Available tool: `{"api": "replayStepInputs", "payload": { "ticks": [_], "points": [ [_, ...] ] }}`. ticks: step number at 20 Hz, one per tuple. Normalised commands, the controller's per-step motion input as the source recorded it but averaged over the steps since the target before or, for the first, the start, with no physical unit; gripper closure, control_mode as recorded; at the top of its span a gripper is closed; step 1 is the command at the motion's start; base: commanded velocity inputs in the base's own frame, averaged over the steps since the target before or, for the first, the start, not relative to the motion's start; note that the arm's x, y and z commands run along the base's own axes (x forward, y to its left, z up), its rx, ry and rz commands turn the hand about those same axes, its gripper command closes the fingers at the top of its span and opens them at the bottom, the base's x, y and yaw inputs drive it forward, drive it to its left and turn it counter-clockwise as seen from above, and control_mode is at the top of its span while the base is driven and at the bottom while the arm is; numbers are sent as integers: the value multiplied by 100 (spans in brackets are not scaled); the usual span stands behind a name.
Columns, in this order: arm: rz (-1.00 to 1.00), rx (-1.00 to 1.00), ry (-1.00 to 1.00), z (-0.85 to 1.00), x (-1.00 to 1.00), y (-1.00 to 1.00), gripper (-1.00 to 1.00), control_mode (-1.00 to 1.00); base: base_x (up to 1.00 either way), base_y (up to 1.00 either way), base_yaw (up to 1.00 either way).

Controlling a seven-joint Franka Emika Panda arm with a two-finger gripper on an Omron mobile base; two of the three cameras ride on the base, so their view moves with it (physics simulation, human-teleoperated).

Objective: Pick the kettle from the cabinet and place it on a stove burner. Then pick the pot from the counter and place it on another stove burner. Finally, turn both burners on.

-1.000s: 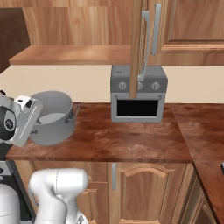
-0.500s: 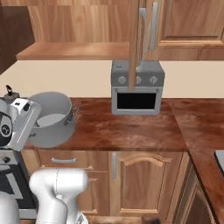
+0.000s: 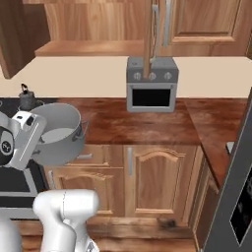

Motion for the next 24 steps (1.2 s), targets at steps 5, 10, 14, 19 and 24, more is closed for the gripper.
{"api": "replayStepInputs", "payload": {
  "ticks": [5,10,14,19,24],
  "points": [
    [0,0,0,0,0,0,100,100,-76,3,0],
    [0,0,0,0,0,0,100,100,-64,27,-2],
    [0,0,0,0,0,0,100,100,-35,48,-5],
    [0,0,0,0,0,0,100,100,-6,59,-9],
    [0,0,0,0,0,0,100,100,2,73,-15]
  ]
}}
